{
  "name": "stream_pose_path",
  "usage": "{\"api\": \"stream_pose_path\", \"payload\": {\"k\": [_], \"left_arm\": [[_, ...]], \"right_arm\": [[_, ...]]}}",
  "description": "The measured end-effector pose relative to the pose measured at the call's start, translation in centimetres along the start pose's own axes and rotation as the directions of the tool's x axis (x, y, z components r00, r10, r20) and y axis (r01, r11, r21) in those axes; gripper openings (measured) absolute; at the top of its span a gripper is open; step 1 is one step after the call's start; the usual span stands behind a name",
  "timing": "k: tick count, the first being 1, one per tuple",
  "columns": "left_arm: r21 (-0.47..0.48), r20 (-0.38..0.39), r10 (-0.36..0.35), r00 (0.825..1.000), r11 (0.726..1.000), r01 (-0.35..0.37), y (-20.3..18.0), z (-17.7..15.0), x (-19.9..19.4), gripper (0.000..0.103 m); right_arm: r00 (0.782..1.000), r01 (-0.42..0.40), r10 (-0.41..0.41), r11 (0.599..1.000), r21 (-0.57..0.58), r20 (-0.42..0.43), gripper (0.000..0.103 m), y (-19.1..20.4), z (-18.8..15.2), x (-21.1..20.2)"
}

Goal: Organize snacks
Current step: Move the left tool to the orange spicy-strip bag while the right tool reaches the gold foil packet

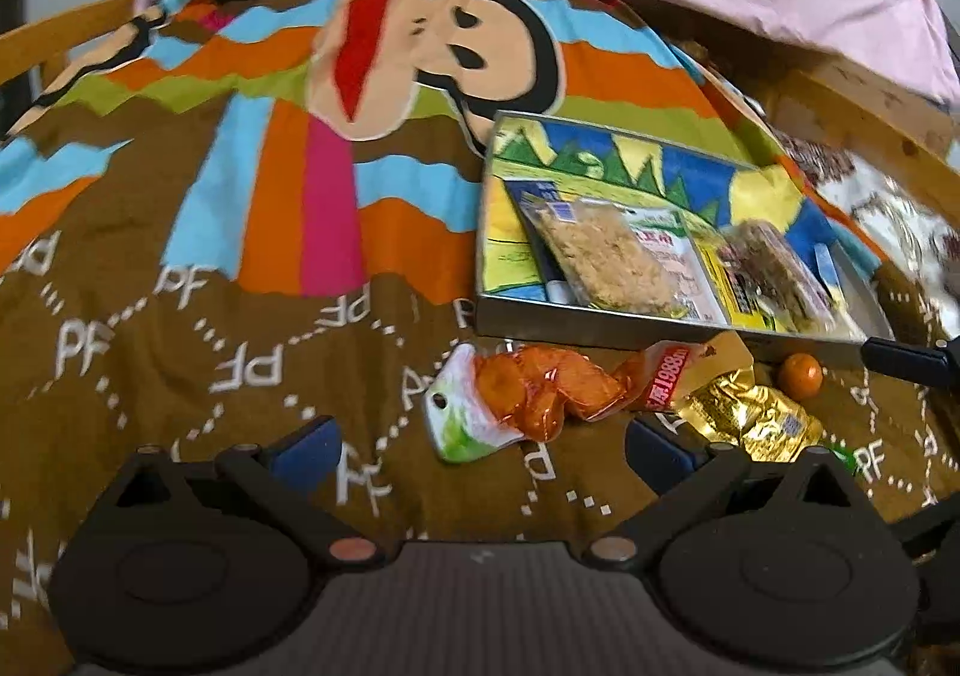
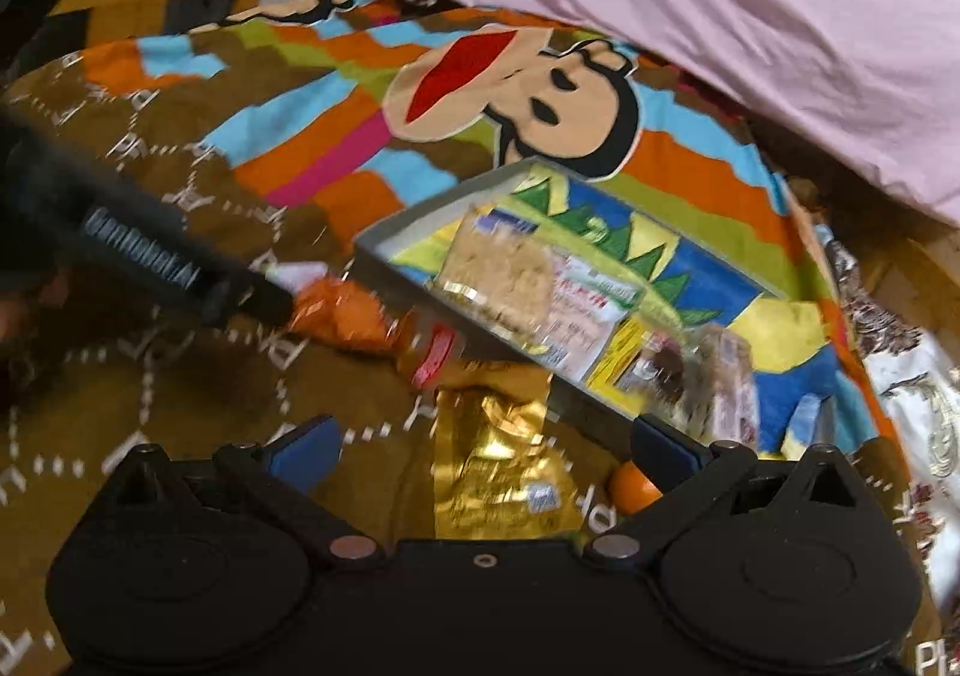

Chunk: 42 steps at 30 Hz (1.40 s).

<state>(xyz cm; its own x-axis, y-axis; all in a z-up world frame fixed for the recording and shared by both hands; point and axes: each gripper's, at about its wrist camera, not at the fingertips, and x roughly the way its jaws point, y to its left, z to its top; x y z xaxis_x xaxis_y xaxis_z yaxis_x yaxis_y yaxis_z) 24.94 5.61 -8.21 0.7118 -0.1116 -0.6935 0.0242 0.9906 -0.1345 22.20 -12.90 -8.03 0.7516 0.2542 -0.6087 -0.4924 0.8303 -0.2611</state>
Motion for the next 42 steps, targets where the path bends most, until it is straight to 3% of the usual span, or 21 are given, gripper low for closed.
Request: {"api": "stream_pose_path", "payload": {"k": [4, 9, 14, 21, 26, 29, 36, 39, 42], "left_arm": [[0.081, -0.021, -0.057, 0.998, 0.995, 0.058, -0.8, 0.8, 1.5, 0.103], [0.253, -0.039, -0.081, 0.996, 0.963, 0.088, -2.0, 1.7, 3.1, 0.103], [0.447, 0.009, -0.084, 0.996, 0.891, 0.072, -2.5, 1.1, 4.1, 0.103], [0.543, -0.033, -0.203, 0.979, 0.818, 0.188, -2.9, 1.2, 6.3, 0.103], [0.471, -0.154, -0.289, 0.945, 0.819, 0.327, -2.7, 2.0, 8.5, 0.102], [0.472, -0.182, -0.281, 0.942, 0.816, 0.335, -2.6, 1.9, 8.0, 0.102], [0.425, -0.271, -0.236, 0.933, 0.840, 0.336, -3.4, 1.3, 6.4, 0.100], [0.398, -0.299, -0.240, 0.924, 0.848, 0.349, -3.8, 1.1, 5.5, 0.100], [0.382, -0.297, -0.238, 0.925, 0.858, 0.343, -3.9, 1.4, 5.1, 0.100]], "right_arm": [[0.998, -0.056, 0.056, 0.998, 0.029, -0.001, 0.102, -0.8, -0.8, 0.5], [0.999, -0.039, 0.039, 0.999, 0.007, 0.012, 0.102, -1.3, -1.1, 1.7], [1.000, -0.004, 0.004, 1.000, 0.004, 0.003, 0.099, -1.3, -1.0, 3.8], [1.000, -0.026, 0.026, 0.999, 0.043, -0.013, 0.088, -1.8, -1.1, 5.9], [0.998, -0.059, 0.059, 0.998, 0.031, -0.013, 0.067, -1.5, -0.8, 5.7], [0.998, -0.061, 0.061, 0.998, 0.029, -0.015, 0.061, -1.3, -0.9, 5.4], [0.996, -0.084, 0.086, 0.995, 0.053, -0.033, 0.057, -1.5, -1.0, 4.0], [0.989, -0.131, 0.137, 0.986, 0.100, -0.050, 0.057, -1.7, -1.1, 3.3], [0.981, -0.171, 0.184, 0.970, 0.174, -0.061, 0.058, -2.2, -1.1, 3.1]]}}
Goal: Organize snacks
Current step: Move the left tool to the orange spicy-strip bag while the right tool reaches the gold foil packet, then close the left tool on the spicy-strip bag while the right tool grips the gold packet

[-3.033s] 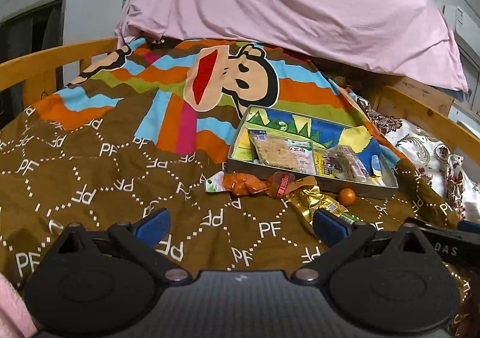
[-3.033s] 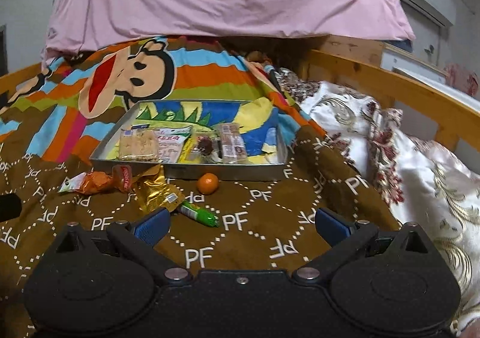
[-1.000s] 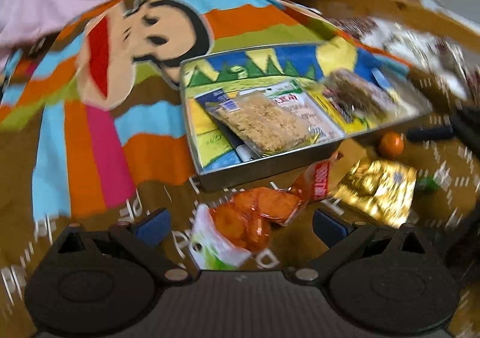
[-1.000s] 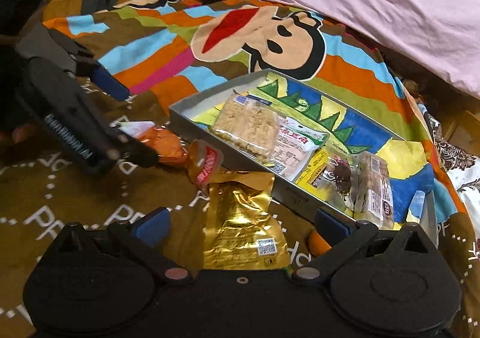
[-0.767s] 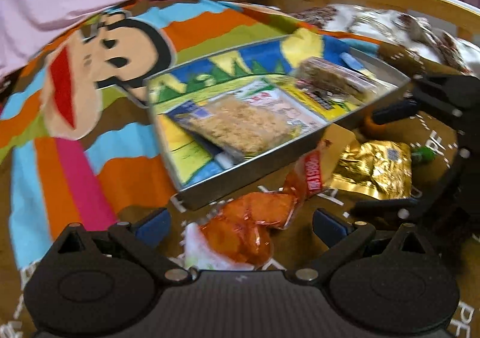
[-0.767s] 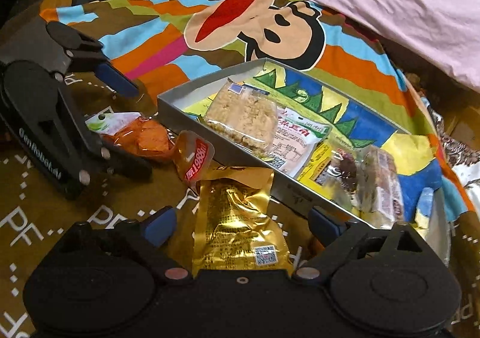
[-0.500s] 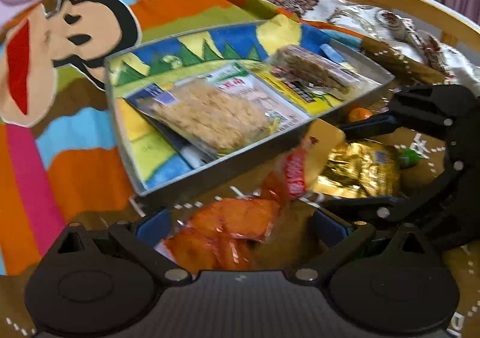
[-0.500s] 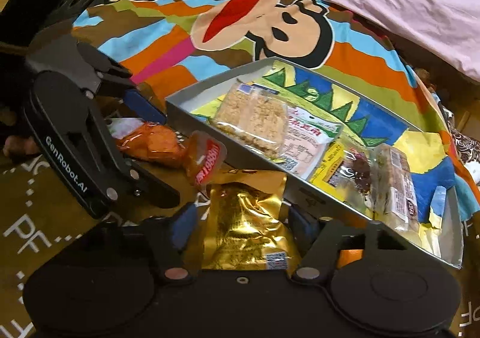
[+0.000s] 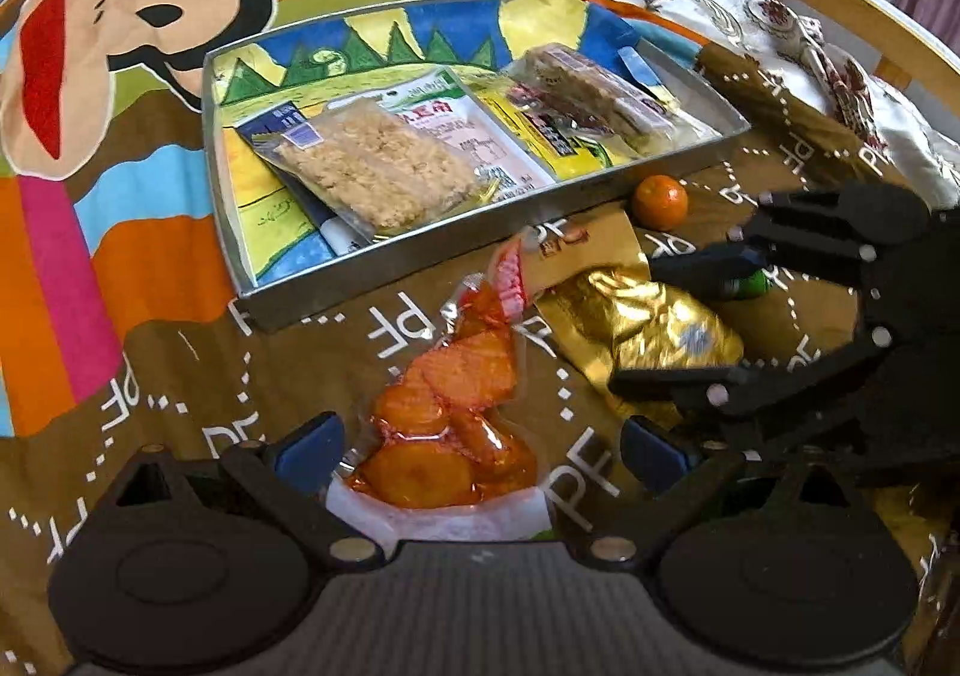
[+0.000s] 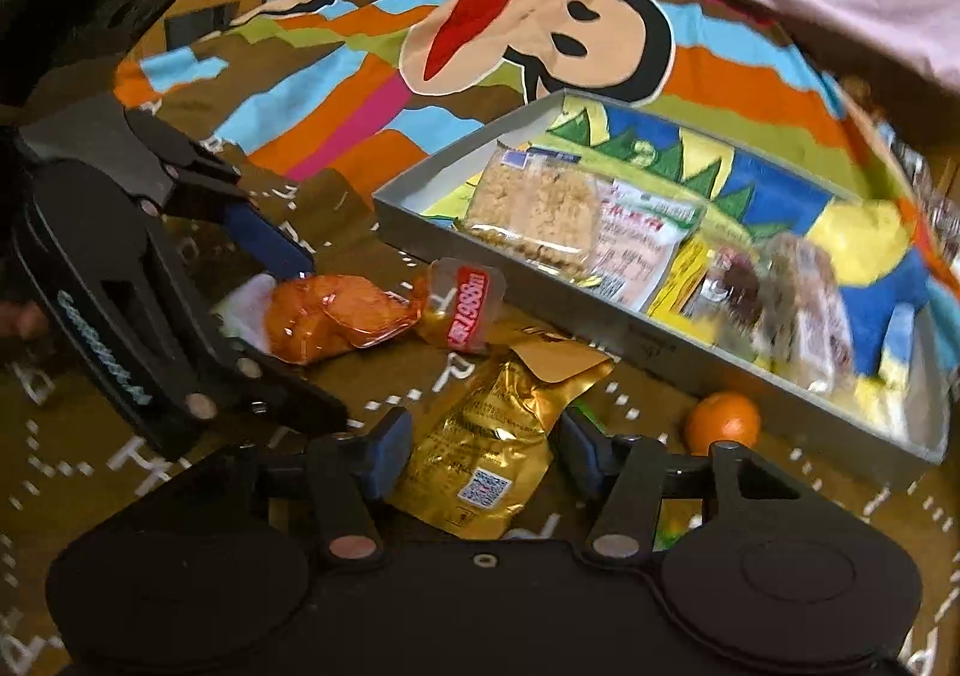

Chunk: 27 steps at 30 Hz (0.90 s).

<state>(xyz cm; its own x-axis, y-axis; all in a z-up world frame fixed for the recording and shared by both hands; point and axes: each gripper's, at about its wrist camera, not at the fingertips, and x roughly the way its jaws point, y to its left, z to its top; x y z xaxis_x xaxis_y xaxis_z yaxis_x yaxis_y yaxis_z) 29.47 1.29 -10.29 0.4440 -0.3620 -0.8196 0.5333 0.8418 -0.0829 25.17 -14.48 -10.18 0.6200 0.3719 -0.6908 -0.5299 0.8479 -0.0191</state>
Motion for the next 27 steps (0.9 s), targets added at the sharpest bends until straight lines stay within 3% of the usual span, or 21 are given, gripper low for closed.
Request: {"api": "stream_pose_path", "payload": {"k": [5, 9, 14, 18, 19, 20, 27], "left_arm": [[-0.070, -0.008, 0.043, 0.999, 0.997, -0.043, 1.6, 0.8, 1.3, 0.100], [-0.107, -0.016, 0.033, 0.999, 0.994, -0.035, 2.6, 0.7, 1.9, 0.099], [-0.049, -0.024, 0.068, 0.997, 0.996, -0.069, 2.0, 0.6, 2.0, 0.093], [-0.083, -0.016, 0.075, 0.997, 0.994, -0.076, 2.1, 0.8, 1.6, 0.079], [-0.099, -0.014, 0.081, 0.997, 0.992, -0.082, 2.2, 0.8, 1.5, 0.075], [-0.115, -0.012, 0.084, 0.996, 0.990, -0.085, 2.4, 0.8, 1.4, 0.075], [-0.204, 0.002, 0.106, 0.994, 0.973, -0.104, 2.3, 0.6, 0.3, 0.070]], "right_arm": [[0.996, -0.041, 0.051, 0.989, 0.144, -0.070, 0.058, -1.2, 0.2, 0.2], [0.994, -0.054, 0.069, 0.986, 0.158, -0.090, 0.058, -1.5, -0.1, 0.2], [0.991, -0.099, 0.117, 0.968, 0.232, -0.067, 0.074, -2.4, -0.2, 1.4], [0.995, -0.091, 0.100, 0.975, 0.203, -0.030, 0.075, -1.9, -0.3, 2.1], [0.996, -0.082, 0.088, 0.979, 0.188, -0.026, 0.072, -1.7, -0.3, 2.2], [0.998, -0.060, 0.065, 0.984, 0.165, -0.022, 0.066, -1.3, -0.4, 2.2], [0.999, 0.040, -0.040, 0.999, 0.006, 0.006, 0.058, 1.0, -0.5, 1.7]]}}
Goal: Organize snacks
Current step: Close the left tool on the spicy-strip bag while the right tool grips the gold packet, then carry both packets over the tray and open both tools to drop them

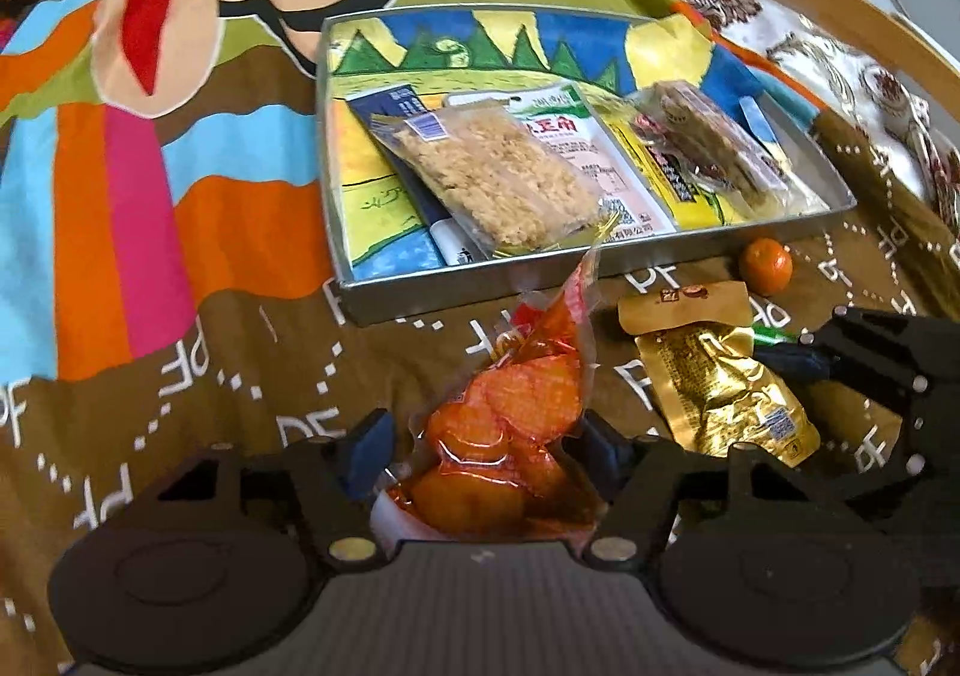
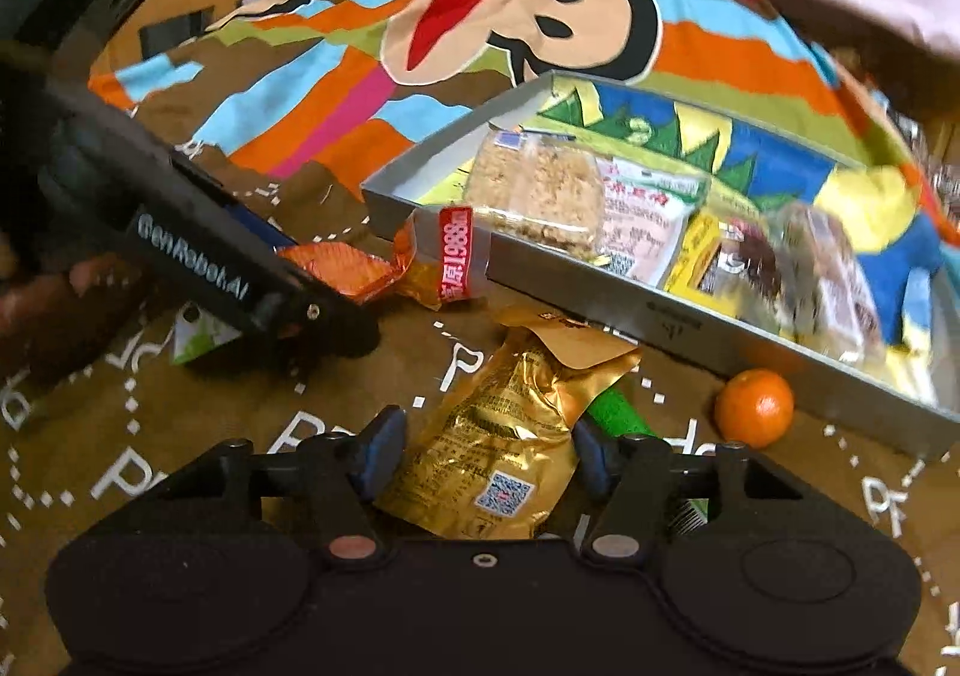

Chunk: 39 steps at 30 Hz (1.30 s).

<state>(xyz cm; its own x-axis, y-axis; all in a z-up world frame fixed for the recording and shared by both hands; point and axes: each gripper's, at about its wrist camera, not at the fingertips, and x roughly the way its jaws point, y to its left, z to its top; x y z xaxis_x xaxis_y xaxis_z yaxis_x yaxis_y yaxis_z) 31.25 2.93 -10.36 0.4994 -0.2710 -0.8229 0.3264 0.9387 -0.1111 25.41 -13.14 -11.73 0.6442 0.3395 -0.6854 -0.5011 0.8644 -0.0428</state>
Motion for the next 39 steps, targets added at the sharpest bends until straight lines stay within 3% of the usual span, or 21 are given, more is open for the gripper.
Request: {"api": "stream_pose_path", "payload": {"k": [6, 9, 12, 17, 22, 31, 36, 39], "left_arm": [[-0.117, 0.025, -0.029, 0.999, 0.993, 0.031, 0.3, -0.6, -1.5, 0.070], [-0.151, 0.027, -0.036, 0.999, 0.988, 0.040, 0.4, -0.7, -1.7, 0.070], [-0.176, 0.039, -0.044, 0.998, 0.983, 0.050, 0.7, -0.7, -1.9, 0.070], [-0.195, 0.060, -0.055, 0.997, 0.979, 0.065, 0.9, -0.5, -2.0, 0.070], [-0.205, 0.110, -0.077, 0.991, 0.974, 0.098, 1.1, -0.3, -2.9, 0.070], [-0.236, 0.256, -0.104, 0.961, 0.957, 0.167, 1.8, 1.2, -4.0, 0.070], [-0.327, 0.343, -0.033, 0.939, 0.933, 0.153, 2.5, 4.7, -2.4, 0.070], [-0.311, 0.388, 0.010, 0.922, 0.943, 0.121, 2.0, 6.1, -1.4, 0.070]], "right_arm": [[0.993, 0.118, -0.108, 0.962, -0.245, 0.053, 0.052, 3.1, -0.7, -0.7], [0.989, 0.141, -0.125, 0.947, -0.287, 0.073, 0.045, 3.6, -0.9, -0.8], [0.983, 0.179, -0.157, 0.927, -0.330, 0.094, 0.044, 3.8, -1.2, -0.6], [0.981, 0.179, -0.149, 0.938, -0.295, 0.120, 0.044, 3.2, -1.2, -0.7], [0.963, 0.234, -0.181, 0.930, -0.284, 0.200, 0.044, 3.2, -1.1, -1.5], [0.924, 0.319, -0.246, 0.918, -0.237, 0.292, 0.044, 1.9, 0.2, -2.2], [0.902, 0.344, -0.283, 0.927, -0.149, 0.327, 0.045, -0.6, 2.6, -1.7], [0.892, 0.363, -0.309, 0.925, -0.115, 0.331, 0.045, -2.0, 3.4, -1.2]]}}
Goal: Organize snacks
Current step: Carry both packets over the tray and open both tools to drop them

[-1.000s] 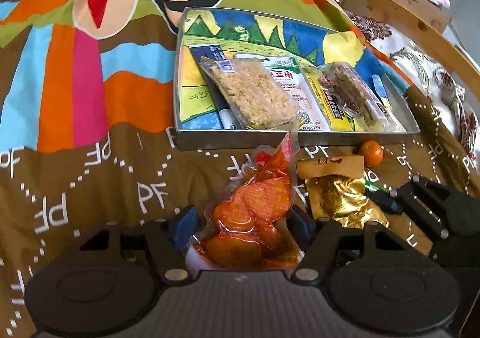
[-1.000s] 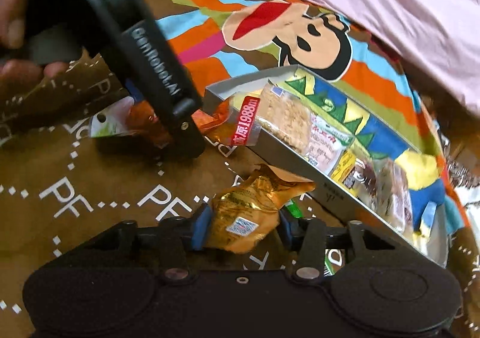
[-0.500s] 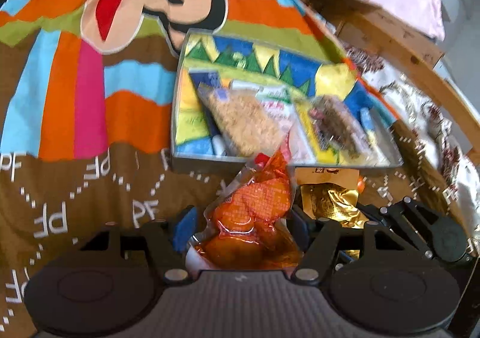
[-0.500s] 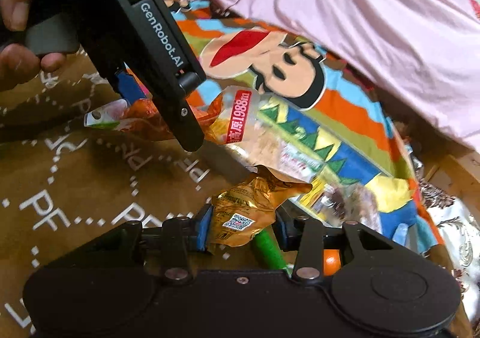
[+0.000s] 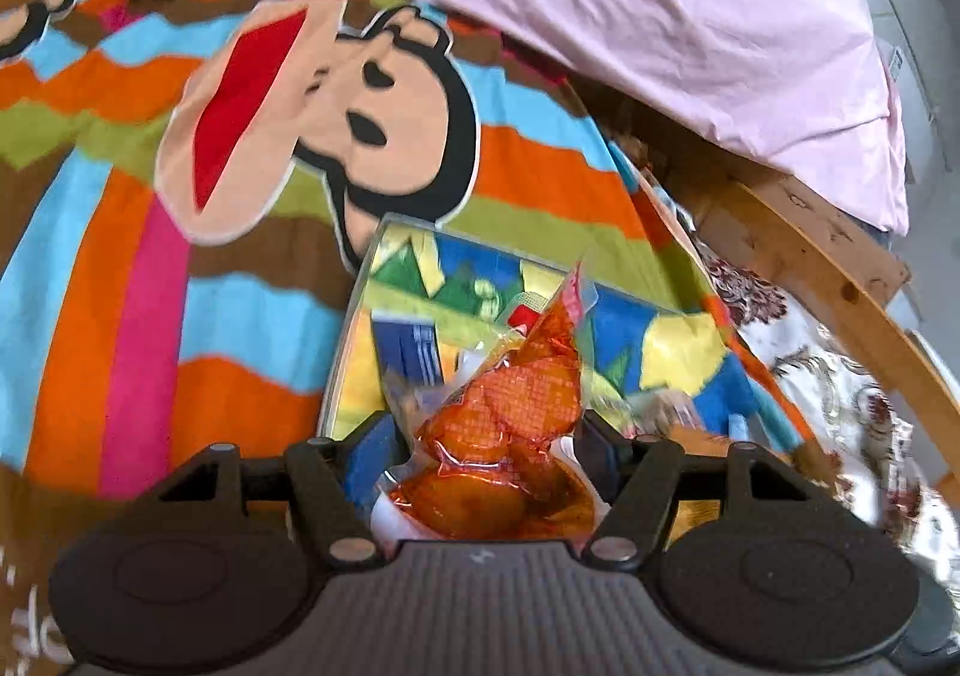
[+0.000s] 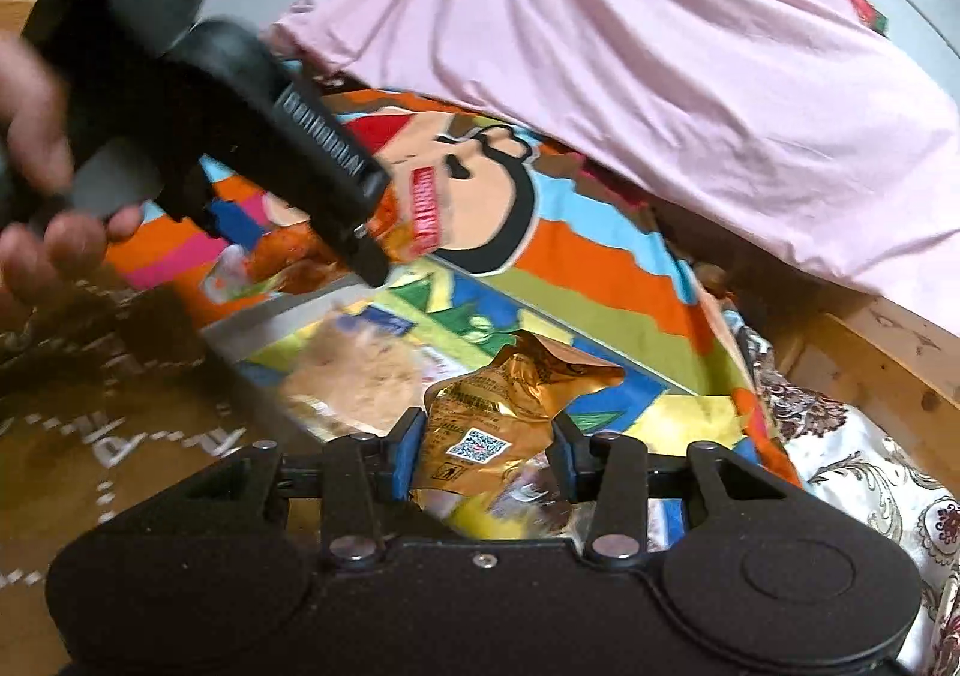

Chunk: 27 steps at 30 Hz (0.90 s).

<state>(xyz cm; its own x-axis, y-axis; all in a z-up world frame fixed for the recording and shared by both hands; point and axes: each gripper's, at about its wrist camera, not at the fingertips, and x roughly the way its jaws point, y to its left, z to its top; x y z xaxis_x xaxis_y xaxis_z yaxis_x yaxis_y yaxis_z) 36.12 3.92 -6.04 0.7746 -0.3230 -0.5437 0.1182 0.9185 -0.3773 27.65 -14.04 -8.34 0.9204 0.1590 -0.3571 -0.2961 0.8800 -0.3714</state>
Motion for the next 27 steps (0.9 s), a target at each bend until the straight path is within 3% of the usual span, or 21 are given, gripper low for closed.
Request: {"api": "stream_pose_path", "payload": {"k": [9, 14, 21, 23, 27], "left_arm": [[0.115, 0.061, 0.152, 0.987, 0.981, -0.158, -0.8, 0.0, 3.2, 0.071], [0.171, 0.048, 0.215, 0.975, 0.960, -0.220, -0.9, -0.5, 4.3, 0.071], [0.196, 0.042, 0.198, 0.979, 0.960, -0.202, -1.2, -0.9, 4.5, 0.079], [0.201, 0.053, 0.190, 0.980, 0.960, -0.196, -1.4, -0.8, 4.3, 0.086], [0.210, 0.069, 0.175, 0.982, 0.960, -0.186, -1.9, -0.5, 3.5, 0.088]], "right_arm": [[0.999, 0.010, -0.008, 0.997, 0.081, -0.032, 0.045, -1.5, -0.1, 3.9], [0.998, -0.013, 0.019, 0.995, 0.100, -0.057, 0.046, -1.3, -0.3, 5.9], [0.991, -0.044, 0.054, 0.995, 0.085, -0.122, 0.059, -0.6, -0.4, 6.8], [0.991, -0.038, 0.049, 0.995, 0.090, -0.124, 0.070, -0.7, -0.2, 6.7], [0.994, -0.021, 0.032, 0.993, 0.112, -0.105, 0.076, -1.4, 0.5, 6.0]]}}
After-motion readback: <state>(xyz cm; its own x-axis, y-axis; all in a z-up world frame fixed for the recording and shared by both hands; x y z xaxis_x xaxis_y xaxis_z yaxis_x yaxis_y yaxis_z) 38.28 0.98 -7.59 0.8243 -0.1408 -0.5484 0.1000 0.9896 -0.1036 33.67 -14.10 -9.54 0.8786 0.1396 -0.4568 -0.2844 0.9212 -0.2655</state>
